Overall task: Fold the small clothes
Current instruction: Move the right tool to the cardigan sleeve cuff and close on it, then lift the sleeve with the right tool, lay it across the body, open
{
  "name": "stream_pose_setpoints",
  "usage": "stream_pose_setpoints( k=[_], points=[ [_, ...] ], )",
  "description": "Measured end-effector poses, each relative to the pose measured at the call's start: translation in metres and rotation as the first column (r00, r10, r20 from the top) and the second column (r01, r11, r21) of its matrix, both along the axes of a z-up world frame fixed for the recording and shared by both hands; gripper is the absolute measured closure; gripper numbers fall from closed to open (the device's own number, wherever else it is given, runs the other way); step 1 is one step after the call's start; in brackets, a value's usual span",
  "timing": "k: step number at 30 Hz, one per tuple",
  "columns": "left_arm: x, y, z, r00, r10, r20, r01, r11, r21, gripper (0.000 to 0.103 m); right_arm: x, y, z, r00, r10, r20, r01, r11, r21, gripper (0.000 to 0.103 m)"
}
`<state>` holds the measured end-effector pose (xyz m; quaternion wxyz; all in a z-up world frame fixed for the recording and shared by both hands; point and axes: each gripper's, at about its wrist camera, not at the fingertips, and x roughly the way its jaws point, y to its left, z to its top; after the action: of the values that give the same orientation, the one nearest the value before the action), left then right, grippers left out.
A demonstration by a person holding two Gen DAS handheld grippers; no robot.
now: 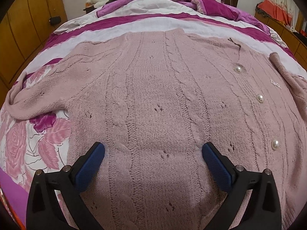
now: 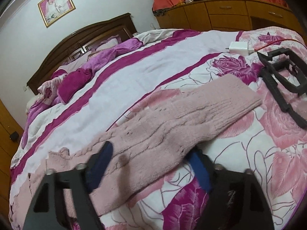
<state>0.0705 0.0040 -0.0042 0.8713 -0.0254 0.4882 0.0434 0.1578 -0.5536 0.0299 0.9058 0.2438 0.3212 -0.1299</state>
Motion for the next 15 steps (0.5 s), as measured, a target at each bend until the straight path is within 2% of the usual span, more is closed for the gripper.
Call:
stream_pose_setpoints(
  k=[1,2,3,4,8,15],
  points=[
    [0.0,0.0,0.0,1.0,0.0,0.0,0.0,1.0,0.0,0.017,0.0,-0.003,0.0,1.0,-0.008,-0.002,0.008,1.0,0.011,0.052],
    [0.0,0.0,0.0,1.0,0.0,0.0,0.0,1.0,0.001,0.017,-0.001,-0.005,0.0,1.0,-0.011,-0.002,0.011,1.0,0.023,0.063],
    [0.0,0.0,0.0,1.0,0.0,0.0,0.0,1.0,0.001,0.017,-0.001,-0.009,0.0,1.0,-0.016,-0.005,0.016,0.999,0.035,0.082],
    [0.0,0.0,0.0,1.0,0.0,0.001,0.0,1.0,0.001,0.017,-0.003,-0.013,0.001,1.0,-0.021,-0.008,0.021,0.999,0.043,0.094],
    [0.0,0.0,0.0,1.0,0.0,0.0,0.0,1.0,0.0,0.017,-0.017,-0.023,0.014,0.999,-0.037,0.031,0.036,0.999,0.022,0.096],
    [0.0,0.0,0.0,1.0,0.0,0.001,0.0,1.0,0.0,0.017,-0.038,-0.038,0.045,0.987,-0.11,0.118,0.107,0.994,0.037,0.097]
  ],
)
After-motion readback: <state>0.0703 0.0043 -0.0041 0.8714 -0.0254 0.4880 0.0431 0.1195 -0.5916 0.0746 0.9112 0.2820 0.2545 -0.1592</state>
